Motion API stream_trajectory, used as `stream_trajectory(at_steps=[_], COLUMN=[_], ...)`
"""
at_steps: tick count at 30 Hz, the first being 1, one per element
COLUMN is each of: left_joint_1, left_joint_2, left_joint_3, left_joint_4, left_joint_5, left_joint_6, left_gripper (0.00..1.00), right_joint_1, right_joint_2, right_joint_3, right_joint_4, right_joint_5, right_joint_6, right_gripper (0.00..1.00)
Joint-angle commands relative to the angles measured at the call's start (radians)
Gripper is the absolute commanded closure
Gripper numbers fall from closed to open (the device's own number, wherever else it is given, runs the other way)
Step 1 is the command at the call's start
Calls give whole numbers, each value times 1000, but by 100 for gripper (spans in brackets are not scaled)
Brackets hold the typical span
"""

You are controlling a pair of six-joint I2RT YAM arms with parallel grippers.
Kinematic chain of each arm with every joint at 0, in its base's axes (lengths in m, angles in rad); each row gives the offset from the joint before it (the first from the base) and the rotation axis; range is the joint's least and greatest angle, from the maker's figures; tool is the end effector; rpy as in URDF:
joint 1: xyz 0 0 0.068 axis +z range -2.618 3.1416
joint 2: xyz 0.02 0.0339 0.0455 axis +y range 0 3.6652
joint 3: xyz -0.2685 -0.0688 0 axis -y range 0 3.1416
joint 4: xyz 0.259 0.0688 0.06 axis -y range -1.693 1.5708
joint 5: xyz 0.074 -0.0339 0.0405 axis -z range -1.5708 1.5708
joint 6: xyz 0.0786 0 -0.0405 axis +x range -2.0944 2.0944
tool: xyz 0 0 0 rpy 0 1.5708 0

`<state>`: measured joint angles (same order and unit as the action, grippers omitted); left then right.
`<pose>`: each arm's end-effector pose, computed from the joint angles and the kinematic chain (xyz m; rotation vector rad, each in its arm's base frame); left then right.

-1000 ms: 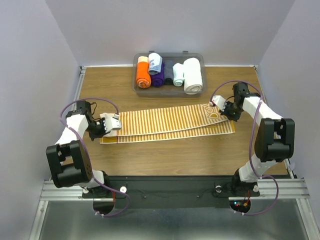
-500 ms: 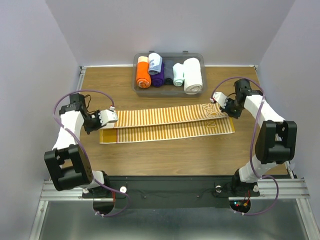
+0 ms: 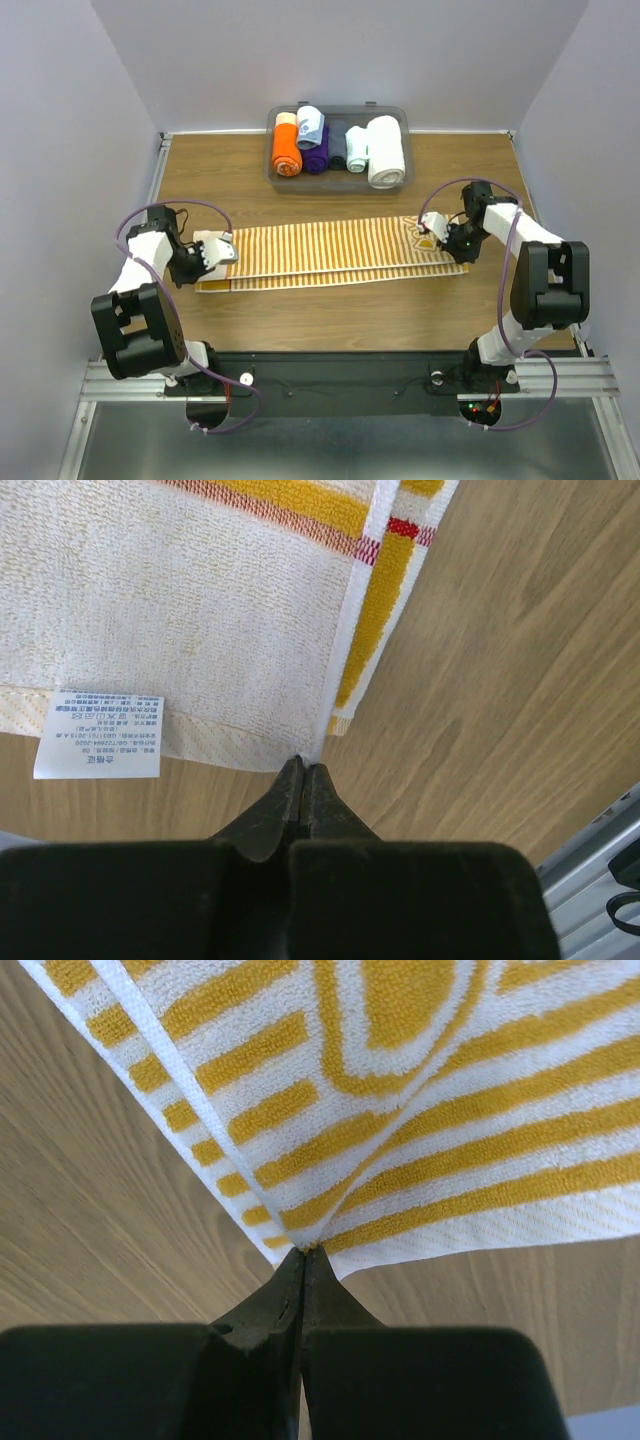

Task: Roll the towels
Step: Fold the towel

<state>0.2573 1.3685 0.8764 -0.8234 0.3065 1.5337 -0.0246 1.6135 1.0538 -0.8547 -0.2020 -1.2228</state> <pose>0.2577 0.0433 0.1629 1.6789 2.1721 0.0099 0.3066 0.0082 0.1459 -1.6517 2.3782 0.1057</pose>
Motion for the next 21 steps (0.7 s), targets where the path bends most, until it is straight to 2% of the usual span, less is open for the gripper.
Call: stream_trajectory(at_steps=[1, 5, 14, 21], left_joint_1=[7, 7, 7, 13], left_joint_2=[26, 47, 4, -74], left_joint_3=[-19, -7, 140, 139], left_joint_4=[43, 59, -86, -158], left_joint_5=[-15, 20, 68, 36], left_joint_6=[-30, -63, -58, -24], left_gripper=[100, 100, 100, 100], right_joint_1=[5, 6, 3, -9], right_joint_2=[36, 43, 16, -50], right_joint_3=[31, 51, 179, 131], right_joint_4=[-7, -12, -63, -92], right_joint_5=[-16, -31, 1, 24], right_joint_6=[14, 35, 28, -33], right_gripper=[99, 99, 99, 100])
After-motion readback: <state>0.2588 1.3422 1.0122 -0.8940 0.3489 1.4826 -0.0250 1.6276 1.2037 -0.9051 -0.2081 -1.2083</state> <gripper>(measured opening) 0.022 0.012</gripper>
